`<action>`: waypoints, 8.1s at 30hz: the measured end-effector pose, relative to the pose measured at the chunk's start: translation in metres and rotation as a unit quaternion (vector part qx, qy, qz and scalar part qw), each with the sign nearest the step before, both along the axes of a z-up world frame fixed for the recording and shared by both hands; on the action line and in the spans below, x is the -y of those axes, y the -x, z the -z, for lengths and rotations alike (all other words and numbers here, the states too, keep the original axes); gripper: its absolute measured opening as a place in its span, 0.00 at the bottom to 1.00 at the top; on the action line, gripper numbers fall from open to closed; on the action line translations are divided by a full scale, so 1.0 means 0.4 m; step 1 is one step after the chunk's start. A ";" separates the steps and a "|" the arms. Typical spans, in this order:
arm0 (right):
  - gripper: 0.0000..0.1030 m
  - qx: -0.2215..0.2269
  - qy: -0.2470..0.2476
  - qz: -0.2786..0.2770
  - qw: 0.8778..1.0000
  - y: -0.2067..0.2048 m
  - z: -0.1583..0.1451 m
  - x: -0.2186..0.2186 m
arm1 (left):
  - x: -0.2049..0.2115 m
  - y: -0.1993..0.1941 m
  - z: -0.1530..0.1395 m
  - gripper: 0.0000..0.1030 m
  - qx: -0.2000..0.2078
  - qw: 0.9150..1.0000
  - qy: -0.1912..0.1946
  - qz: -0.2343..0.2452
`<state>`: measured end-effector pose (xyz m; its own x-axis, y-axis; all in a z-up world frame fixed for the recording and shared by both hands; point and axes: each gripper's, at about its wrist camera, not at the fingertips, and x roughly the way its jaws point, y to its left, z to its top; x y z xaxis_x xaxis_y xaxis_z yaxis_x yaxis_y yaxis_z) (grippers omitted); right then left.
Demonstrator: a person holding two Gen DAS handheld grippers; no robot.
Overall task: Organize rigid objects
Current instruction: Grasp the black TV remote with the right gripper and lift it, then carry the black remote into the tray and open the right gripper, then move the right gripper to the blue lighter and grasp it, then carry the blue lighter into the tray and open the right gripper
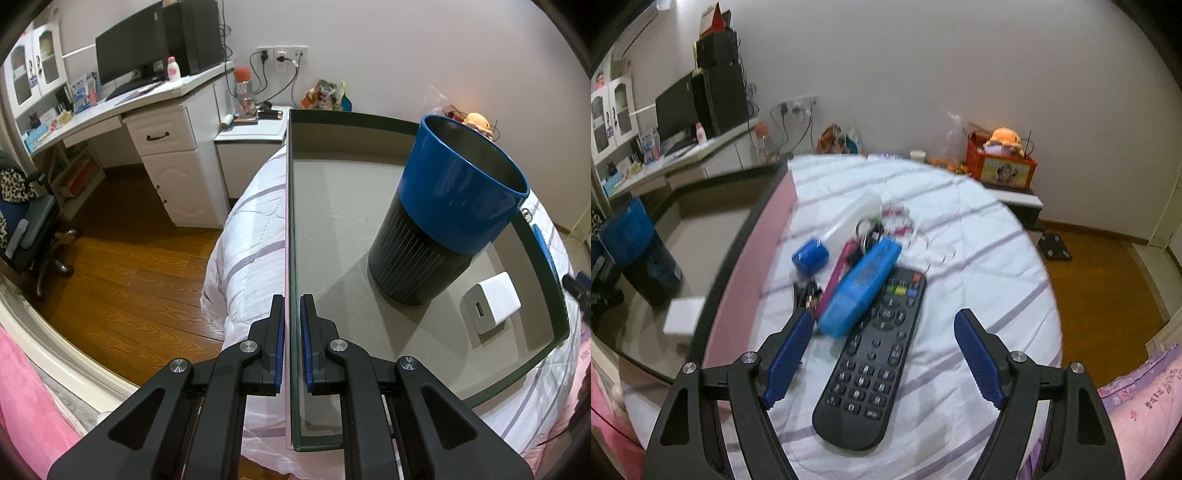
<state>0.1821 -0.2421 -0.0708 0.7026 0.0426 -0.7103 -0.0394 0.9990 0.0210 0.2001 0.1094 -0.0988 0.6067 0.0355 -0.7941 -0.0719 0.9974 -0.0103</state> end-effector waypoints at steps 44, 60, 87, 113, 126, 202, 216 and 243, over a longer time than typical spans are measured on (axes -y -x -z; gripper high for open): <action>0.43 -0.002 -0.029 -0.012 0.999 -0.024 0.032 0.095 | 0.007 -0.006 -0.005 0.08 -0.004 1.000 0.001 0.004; 0.43 0.071 -0.024 -0.064 0.995 -0.021 -0.126 -0.018 | 0.009 -0.010 0.000 0.08 -0.003 1.000 0.007 0.006; 0.43 0.054 -0.009 -0.195 0.979 -0.099 -0.122 -0.319 | 0.010 -0.014 0.002 0.08 -0.003 1.000 0.011 0.009; 0.44 -0.037 0.028 -0.177 0.983 -0.183 -0.031 -0.375 | 0.012 -0.020 0.010 0.08 -0.005 1.000 0.008 0.010; 0.78 0.043 0.023 -0.141 0.989 -0.103 -0.119 -0.314 | 0.008 -0.012 0.012 0.08 -0.007 1.000 0.007 0.010; 0.26 0.050 0.003 -0.119 0.992 -0.050 -0.158 -0.121 | 0.010 -0.001 -0.005 0.08 -0.010 1.000 0.000 0.006; 0.26 -0.012 0.004 -0.226 0.974 -0.107 -0.070 -0.390 | 0.005 -0.006 -0.007 0.08 -0.010 1.000 0.007 0.008; 0.66 -0.045 0.053 -0.220 0.973 -0.117 -0.024 -0.421 | 0.010 -0.013 -0.003 0.08 -0.010 1.000 0.006 0.009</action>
